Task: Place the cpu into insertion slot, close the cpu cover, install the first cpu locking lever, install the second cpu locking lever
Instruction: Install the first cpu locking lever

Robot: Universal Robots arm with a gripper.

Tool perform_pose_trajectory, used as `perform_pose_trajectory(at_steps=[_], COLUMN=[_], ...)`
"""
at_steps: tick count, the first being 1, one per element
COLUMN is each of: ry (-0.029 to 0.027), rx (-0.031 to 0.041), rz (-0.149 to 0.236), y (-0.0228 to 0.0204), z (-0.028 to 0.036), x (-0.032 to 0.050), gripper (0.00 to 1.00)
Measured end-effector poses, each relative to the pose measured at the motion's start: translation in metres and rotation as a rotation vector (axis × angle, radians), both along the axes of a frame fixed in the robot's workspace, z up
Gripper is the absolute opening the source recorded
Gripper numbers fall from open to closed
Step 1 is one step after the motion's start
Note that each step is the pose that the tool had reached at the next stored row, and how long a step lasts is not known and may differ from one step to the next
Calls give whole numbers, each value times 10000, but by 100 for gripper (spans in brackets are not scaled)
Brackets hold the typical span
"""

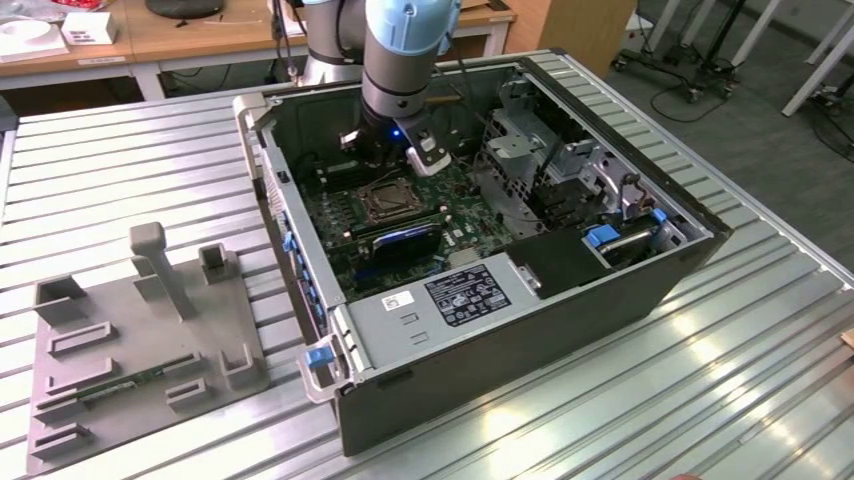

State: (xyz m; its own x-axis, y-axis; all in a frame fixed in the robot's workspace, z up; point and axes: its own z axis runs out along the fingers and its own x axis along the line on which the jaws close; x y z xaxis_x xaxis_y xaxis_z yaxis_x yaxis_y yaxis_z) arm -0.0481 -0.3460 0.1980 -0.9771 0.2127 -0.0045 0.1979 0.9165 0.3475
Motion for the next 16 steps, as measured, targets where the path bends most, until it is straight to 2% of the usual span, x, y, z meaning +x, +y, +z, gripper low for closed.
perform_pose_trajectory(at_steps=[7,12,16], ry=[-3,-31,-36], rx=[3,3,26], rz=[1,0,1], y=[0,8,21], z=[-3,-14,-17], x=[-7,-110,-147], gripper=[10,10,10])
